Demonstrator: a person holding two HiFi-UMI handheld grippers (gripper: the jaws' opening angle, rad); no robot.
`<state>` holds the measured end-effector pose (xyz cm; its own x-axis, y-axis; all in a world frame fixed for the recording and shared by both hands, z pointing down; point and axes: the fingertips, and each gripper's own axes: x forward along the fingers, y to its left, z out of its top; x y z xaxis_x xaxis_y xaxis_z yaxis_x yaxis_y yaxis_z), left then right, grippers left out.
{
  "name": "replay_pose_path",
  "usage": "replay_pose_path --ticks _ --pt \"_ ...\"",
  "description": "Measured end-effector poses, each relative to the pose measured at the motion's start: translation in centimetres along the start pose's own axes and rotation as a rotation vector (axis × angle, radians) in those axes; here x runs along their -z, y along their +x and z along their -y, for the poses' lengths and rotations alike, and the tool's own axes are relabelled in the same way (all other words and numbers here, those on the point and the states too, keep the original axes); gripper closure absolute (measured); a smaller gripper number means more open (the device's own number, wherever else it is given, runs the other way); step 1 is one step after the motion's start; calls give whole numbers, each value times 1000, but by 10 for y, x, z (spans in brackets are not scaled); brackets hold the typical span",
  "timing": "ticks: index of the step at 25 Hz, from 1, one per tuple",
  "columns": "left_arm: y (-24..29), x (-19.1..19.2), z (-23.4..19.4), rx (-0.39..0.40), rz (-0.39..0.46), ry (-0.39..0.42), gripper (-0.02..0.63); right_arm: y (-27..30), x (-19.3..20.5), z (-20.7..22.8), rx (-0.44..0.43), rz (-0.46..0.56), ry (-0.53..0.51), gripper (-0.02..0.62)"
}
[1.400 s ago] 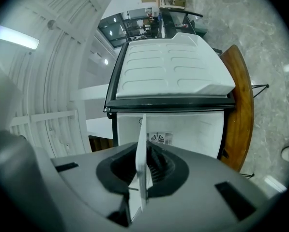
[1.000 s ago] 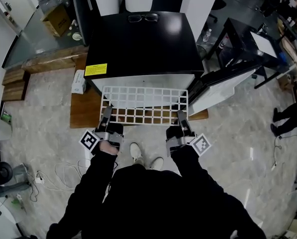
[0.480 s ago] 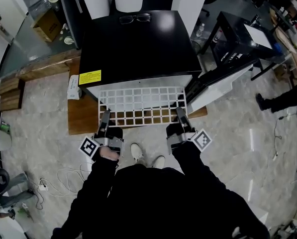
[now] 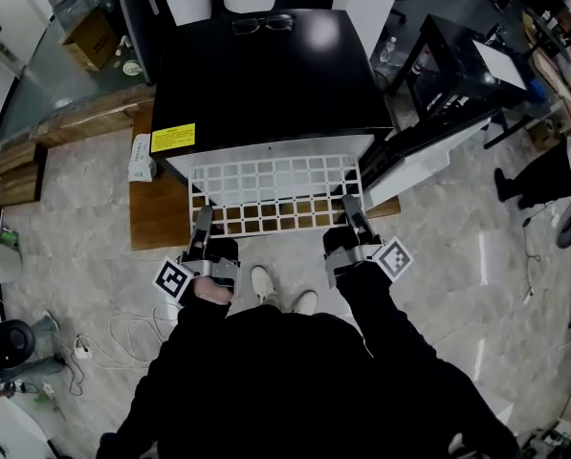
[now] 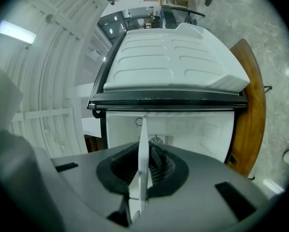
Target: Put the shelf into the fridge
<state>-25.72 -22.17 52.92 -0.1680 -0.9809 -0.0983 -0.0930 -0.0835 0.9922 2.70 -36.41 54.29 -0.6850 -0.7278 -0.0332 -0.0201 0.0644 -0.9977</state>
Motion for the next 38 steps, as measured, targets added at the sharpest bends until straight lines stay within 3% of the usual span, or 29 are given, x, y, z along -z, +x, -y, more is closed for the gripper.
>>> replay_pose_path --ticks 14,21,38 --pt "-5 3 -3 -12 7 5 574 16 -4 8 36 57 17 565" --pt "-4 4 -2 -4 -1 -16 574 14 -5 7 52 89 -26 563" --pt "-7 4 2 -28 -40 0 574 2 -1 0 43 109 -22 566"
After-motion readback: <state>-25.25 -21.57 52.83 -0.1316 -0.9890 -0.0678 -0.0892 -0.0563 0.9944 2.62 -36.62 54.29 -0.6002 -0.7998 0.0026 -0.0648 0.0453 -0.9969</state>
